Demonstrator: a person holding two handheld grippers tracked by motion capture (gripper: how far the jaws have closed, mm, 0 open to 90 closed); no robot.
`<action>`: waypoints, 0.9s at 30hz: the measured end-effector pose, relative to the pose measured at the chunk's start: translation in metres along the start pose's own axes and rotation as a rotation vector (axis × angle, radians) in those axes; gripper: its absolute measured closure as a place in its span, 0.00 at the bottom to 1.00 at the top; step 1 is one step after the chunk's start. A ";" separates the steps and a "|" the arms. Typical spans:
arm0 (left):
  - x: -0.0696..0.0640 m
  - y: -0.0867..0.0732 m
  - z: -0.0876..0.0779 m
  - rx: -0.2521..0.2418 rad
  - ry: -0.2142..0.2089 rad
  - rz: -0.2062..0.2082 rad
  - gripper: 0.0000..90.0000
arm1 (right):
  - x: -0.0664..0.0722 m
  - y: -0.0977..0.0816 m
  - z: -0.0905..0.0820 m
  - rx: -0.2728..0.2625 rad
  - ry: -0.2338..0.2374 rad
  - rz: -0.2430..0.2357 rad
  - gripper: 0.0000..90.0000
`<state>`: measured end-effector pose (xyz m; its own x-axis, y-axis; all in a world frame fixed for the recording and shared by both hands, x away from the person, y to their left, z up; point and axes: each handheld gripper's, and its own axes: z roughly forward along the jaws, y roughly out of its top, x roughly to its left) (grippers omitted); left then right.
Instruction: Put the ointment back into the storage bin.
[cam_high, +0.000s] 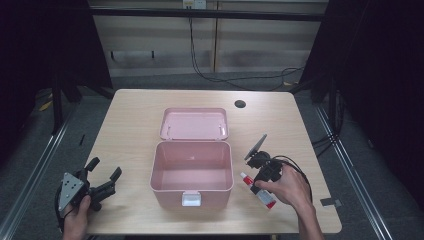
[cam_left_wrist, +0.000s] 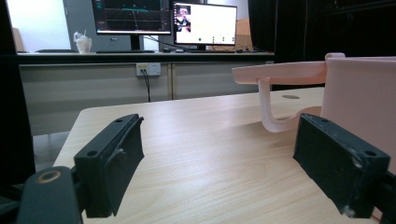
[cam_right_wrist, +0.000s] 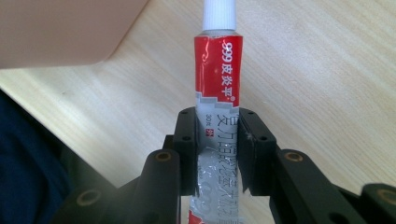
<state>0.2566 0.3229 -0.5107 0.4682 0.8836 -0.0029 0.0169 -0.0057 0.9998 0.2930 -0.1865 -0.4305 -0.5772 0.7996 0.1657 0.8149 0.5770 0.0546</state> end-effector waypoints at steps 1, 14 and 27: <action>0.000 0.000 0.000 0.000 0.000 0.000 0.17 | 0.001 -0.001 -0.002 -0.004 0.008 -0.003 0.79; 0.000 0.000 0.000 0.000 0.001 0.000 0.17 | 0.001 -0.002 -0.023 -0.037 0.004 -0.088 0.79; 0.000 0.000 0.000 0.000 0.000 0.000 0.17 | -0.001 -0.011 -0.044 -0.068 -0.013 -0.148 0.79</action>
<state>0.2566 0.3229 -0.5107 0.4681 0.8836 -0.0030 0.0169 -0.0056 0.9998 0.2866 -0.2007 -0.3875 -0.6914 0.7091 0.1382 0.7224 0.6763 0.1438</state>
